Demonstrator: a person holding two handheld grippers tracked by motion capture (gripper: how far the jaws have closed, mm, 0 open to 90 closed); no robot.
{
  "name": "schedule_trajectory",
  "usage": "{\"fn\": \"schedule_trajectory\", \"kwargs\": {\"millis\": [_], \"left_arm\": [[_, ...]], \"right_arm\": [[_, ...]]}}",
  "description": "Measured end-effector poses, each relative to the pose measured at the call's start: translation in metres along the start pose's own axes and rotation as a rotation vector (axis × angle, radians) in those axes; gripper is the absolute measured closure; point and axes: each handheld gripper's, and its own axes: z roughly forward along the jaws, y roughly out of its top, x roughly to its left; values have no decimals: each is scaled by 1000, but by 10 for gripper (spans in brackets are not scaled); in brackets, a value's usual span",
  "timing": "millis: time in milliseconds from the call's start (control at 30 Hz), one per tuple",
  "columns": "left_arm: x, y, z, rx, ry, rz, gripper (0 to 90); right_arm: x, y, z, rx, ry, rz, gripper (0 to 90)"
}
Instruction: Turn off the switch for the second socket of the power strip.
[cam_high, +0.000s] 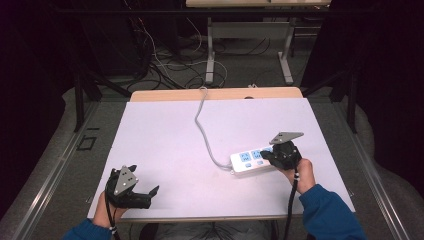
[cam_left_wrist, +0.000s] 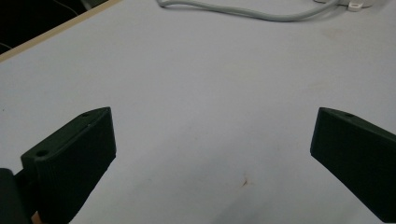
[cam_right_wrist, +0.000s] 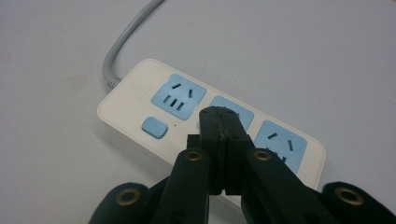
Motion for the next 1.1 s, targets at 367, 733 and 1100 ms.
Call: {"fn": "schedule_trajectory", "kwargs": {"millis": [367,733,1100], "left_arm": [[0,0,0,1,-6,-5,1],[0,0,1,0,-6,-5,1],[0,0,1,2,-5,-2,1]], "right_arm": [[3,-3,10,36,-1,-12,900],[6,-6,19,72,-11,-30,900],[8,-8,22,88,-29,-36,900]]}}
